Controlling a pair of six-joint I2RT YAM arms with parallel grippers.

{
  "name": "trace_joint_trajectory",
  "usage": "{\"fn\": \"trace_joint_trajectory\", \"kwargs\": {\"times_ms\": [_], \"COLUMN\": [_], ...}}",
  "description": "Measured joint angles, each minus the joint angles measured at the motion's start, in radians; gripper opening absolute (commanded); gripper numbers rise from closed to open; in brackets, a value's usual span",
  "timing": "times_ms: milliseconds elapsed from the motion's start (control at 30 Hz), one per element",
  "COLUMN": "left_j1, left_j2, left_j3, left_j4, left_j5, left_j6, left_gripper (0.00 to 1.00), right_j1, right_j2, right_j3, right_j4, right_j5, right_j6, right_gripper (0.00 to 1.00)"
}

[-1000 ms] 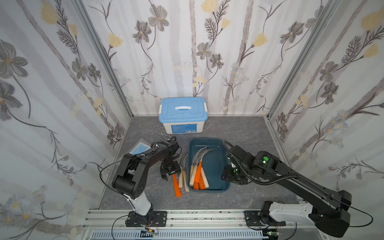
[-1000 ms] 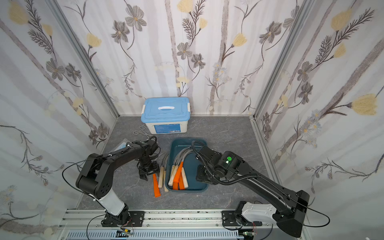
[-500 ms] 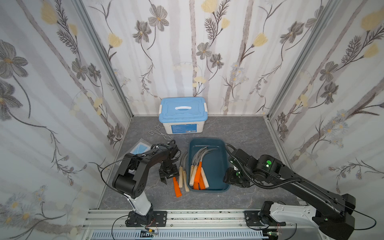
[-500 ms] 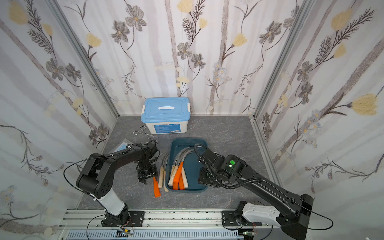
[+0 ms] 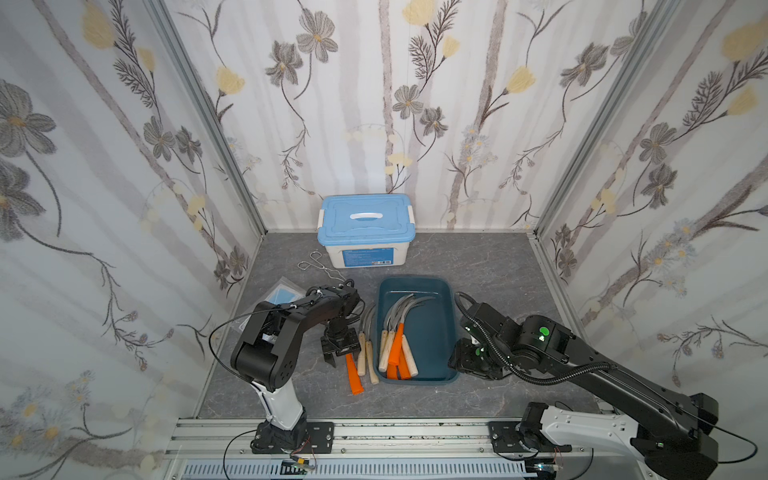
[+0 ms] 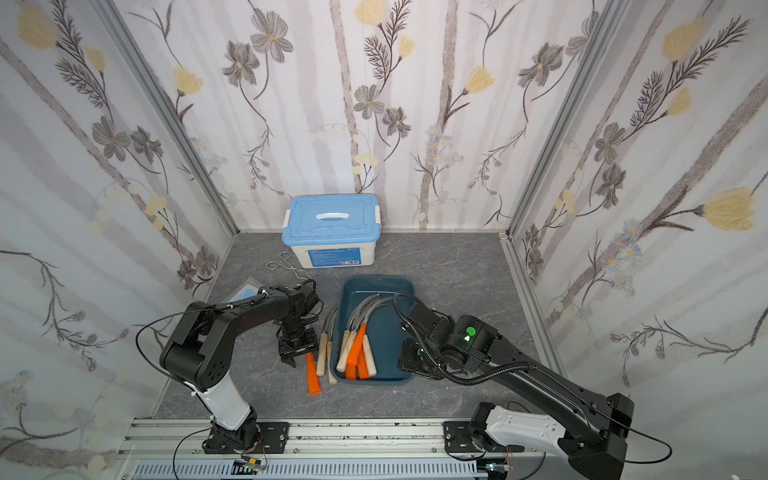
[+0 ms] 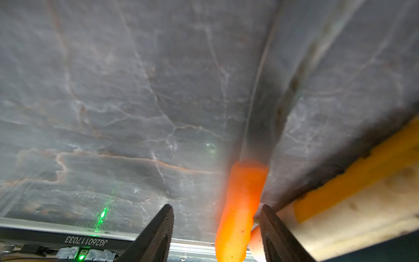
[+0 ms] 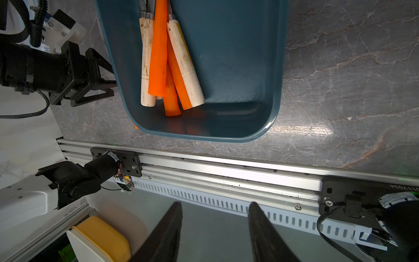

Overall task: Put small sickles into storage boxes
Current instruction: Pick up the sickle at the center of the board.

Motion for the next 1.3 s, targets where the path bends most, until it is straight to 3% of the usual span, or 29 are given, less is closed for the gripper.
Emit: {"fn": "trace_joint_trajectory", "kwargs": {"times_ms": [433,700,1167,1300], "left_j1": [-0.037,-0.039,-0.04,-0.037], "left_j2": [0.046,0.054,0.044,0.039], "left_j3": [0.025,0.031,0.025,0.023], "left_j4": [-0.01,-0.008,-0.019,-0.024], "left_j5": [0.018,0.036,0.026,0.014], "left_j6": [0.0,0.001,0.0,0.001], "left_gripper": [0.51,0.36,0.0,0.0], "right_j1": [0.0,0.0,-0.001,-0.001], "right_j2": [-0.017,-0.044,-0.045,-0.045], "right_j3": [-0.013,-0.03,-0.032,-0.032], "right_j4": [0.014,0.014,0.014,0.014], "right_j5": [0.003,0.005,0.011,0.011], "right_j6": [0.012,0.03,0.031,0.031], "right_gripper": [0.5,0.5,0.5,0.5]}}
